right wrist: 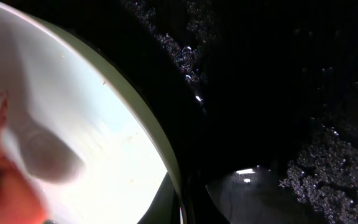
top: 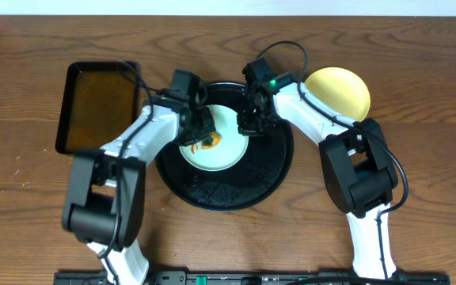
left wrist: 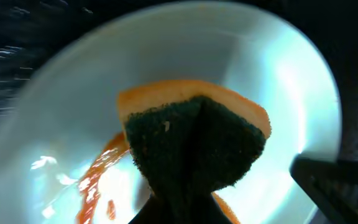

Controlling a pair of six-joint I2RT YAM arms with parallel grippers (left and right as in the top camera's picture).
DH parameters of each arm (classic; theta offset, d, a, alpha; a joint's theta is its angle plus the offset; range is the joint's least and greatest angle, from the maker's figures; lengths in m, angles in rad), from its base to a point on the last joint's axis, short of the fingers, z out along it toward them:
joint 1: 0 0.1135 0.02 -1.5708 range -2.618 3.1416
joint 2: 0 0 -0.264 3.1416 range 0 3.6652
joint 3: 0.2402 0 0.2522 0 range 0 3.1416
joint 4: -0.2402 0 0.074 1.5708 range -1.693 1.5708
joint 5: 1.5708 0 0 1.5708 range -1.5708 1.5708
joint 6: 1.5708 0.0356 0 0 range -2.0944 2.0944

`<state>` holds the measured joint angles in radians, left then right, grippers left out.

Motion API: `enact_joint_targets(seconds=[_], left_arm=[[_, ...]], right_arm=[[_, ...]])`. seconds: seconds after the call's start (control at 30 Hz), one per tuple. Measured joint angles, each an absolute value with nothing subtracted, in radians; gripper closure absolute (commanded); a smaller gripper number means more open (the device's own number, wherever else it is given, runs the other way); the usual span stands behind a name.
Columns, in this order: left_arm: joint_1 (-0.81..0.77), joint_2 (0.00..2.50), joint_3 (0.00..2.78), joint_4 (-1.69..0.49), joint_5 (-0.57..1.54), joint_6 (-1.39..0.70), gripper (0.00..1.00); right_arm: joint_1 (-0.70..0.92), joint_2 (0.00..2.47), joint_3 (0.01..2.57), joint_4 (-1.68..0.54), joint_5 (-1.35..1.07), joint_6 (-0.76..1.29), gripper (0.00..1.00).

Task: Clean dirty plates on tray and stack at the side
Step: 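Bring the sponge in the left gripper onto the light-blue plate, then scrub the sauce on the light-blue plate with the left sponge while right holds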

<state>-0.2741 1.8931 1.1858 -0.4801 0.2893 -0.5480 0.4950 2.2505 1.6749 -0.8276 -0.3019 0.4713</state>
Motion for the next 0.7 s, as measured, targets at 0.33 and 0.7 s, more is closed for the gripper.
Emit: enact_joint_targets(seconds=[0.33, 0.7], left_arm=[[-0.299, 1.924, 1.189, -0.452, 0.316, -0.574, 0.54], [-0.299, 1.824, 1.186, -0.503, 0.267, -0.523, 0.54]], right_arm=[[0.495, 2.251, 1.675, -0.828, -0.300, 0.475, 0.99], [0.503, 2.249, 1.675, -0.827, -0.282, 0.475, 0.99]])
